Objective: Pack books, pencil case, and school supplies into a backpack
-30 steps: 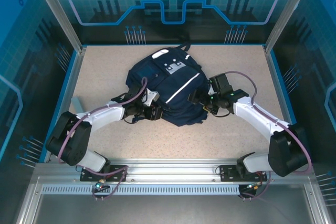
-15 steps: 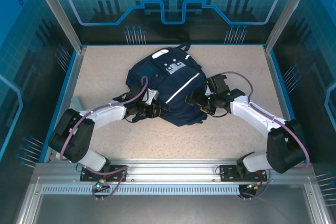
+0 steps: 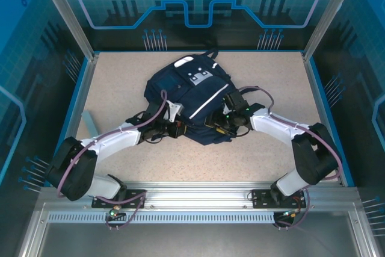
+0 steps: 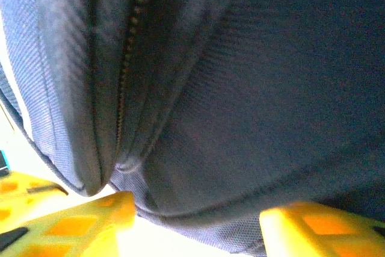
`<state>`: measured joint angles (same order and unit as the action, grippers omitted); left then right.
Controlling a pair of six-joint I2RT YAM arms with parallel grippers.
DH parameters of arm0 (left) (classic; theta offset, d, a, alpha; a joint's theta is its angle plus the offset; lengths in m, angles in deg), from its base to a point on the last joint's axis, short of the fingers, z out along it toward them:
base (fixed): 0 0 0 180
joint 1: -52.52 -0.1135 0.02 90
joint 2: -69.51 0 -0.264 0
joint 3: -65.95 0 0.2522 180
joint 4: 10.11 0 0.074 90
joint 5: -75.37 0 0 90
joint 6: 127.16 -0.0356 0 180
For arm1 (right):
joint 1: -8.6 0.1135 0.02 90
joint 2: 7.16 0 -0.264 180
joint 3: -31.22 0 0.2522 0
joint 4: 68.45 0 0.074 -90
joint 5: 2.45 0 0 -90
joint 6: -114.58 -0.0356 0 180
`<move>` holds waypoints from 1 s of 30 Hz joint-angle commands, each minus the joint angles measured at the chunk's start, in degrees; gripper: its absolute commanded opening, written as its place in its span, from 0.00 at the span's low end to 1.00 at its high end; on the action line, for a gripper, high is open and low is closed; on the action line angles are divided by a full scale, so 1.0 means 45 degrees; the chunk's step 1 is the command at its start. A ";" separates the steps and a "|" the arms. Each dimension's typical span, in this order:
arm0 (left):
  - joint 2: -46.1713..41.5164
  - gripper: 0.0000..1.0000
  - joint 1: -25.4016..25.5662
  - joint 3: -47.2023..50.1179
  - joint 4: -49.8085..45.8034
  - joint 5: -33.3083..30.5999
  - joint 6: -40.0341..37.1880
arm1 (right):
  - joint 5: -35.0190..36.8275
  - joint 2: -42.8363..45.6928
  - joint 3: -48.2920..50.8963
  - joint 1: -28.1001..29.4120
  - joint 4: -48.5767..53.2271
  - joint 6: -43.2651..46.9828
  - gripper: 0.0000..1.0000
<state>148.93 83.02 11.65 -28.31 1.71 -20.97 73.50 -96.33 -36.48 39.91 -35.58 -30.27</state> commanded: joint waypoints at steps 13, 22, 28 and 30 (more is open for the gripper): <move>-0.1534 0.34 0.0108 0.0204 -0.1036 -0.2062 0.0592 | 0.0323 -0.0648 -0.1032 0.0598 -0.0290 -0.0316 0.48; 0.0094 0.54 -0.2052 -0.1683 -0.3228 -0.1535 -0.1335 | 0.0563 -0.0635 -0.1103 0.0562 -0.0010 -0.0305 0.48; 0.1666 0.54 -0.2111 -0.2800 -0.4366 -0.0973 -0.3305 | 0.0523 -0.0712 -0.1349 0.0543 0.0271 -0.0139 0.47; 0.2009 0.53 -0.2110 -0.2919 -0.4441 -0.0715 -0.3959 | 0.0545 -0.0723 -0.1375 0.0548 0.0312 -0.0124 0.47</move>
<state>156.01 73.62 0.46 -43.75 -4.32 -31.68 75.12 -99.54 -40.91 42.05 -35.23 -31.76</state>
